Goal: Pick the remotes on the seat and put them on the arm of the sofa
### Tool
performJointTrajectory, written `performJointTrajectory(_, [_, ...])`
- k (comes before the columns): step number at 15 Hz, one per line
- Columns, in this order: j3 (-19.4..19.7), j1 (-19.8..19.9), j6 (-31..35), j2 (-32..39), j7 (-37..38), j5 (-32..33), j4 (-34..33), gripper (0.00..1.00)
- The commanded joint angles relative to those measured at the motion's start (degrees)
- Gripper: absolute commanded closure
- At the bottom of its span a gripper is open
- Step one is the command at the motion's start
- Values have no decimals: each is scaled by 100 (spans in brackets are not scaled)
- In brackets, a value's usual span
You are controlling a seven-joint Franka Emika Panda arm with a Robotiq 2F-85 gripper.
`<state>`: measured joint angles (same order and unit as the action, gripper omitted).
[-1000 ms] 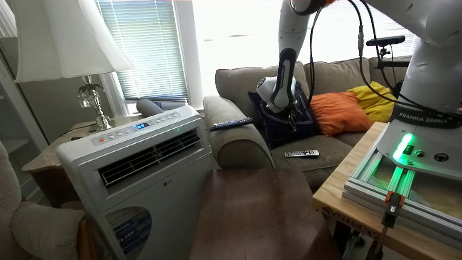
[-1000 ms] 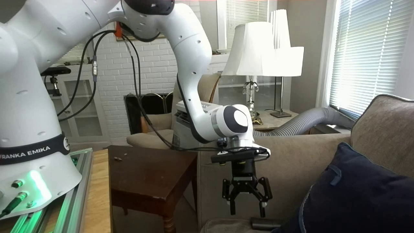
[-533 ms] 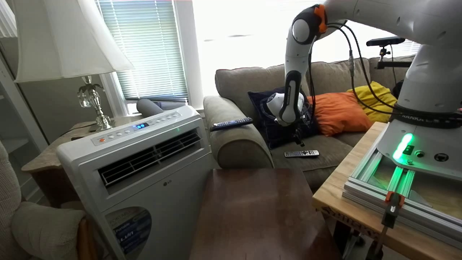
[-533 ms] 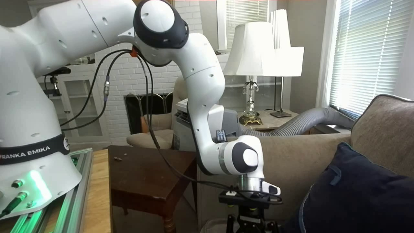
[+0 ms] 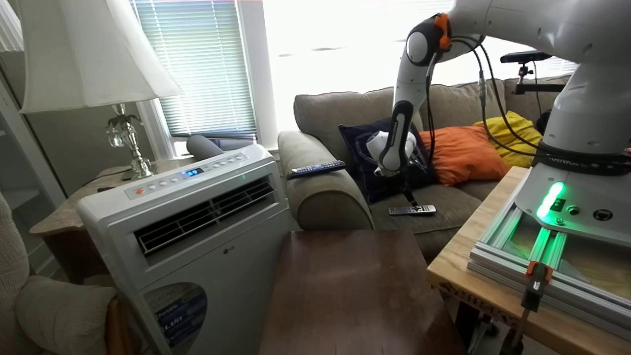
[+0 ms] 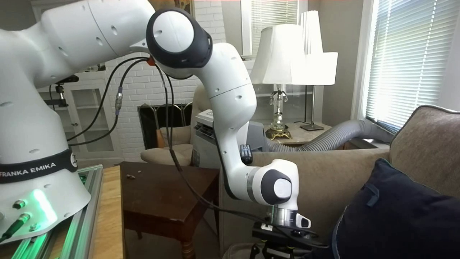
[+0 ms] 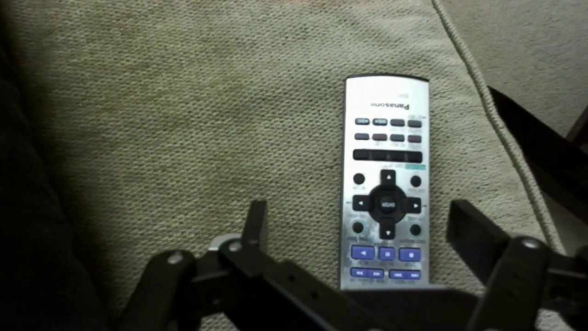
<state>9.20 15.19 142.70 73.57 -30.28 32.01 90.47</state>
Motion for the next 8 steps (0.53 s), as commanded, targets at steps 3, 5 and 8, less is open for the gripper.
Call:
performJointTrajectory(3, [-126, 53, -237, 265, -242, -240, -370, 0])
performJointTrajectory(5, [-133, 65, -177, 333, -176, -333, -418, 0])
performJointTrajectory(8, [-116, 97, -174, 450, -214, -469, -583, 0])
